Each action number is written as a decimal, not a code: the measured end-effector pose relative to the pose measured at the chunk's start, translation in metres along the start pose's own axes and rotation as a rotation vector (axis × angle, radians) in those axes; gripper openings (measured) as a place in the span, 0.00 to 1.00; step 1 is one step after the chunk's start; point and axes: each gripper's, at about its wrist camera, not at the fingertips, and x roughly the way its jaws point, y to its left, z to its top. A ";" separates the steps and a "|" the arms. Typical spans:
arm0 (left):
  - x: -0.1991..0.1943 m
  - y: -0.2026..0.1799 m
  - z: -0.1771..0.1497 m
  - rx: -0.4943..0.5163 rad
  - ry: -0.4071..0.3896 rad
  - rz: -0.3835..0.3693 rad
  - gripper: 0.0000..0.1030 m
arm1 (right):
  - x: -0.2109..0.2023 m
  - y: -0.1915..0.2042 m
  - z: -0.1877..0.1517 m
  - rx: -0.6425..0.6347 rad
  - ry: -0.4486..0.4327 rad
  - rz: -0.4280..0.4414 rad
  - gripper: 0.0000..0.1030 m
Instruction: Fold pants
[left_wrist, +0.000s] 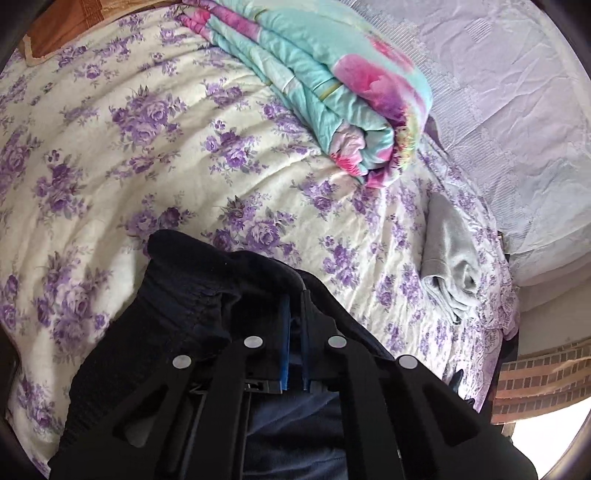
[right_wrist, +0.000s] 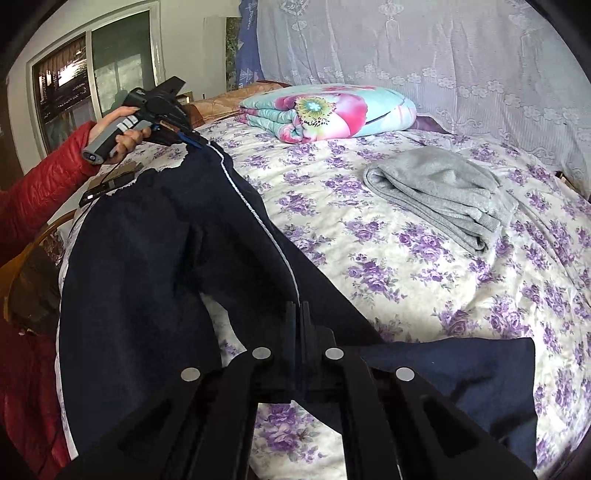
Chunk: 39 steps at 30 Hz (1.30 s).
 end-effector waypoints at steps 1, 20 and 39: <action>-0.013 0.000 -0.007 0.006 -0.014 -0.027 0.04 | -0.007 0.002 0.000 0.004 -0.012 -0.008 0.02; -0.110 0.128 -0.192 -0.015 -0.075 -0.221 0.00 | -0.098 0.125 -0.105 0.066 -0.063 -0.059 0.02; -0.078 0.117 -0.162 -0.096 -0.096 -0.077 0.43 | -0.097 0.132 -0.103 0.045 -0.052 -0.099 0.02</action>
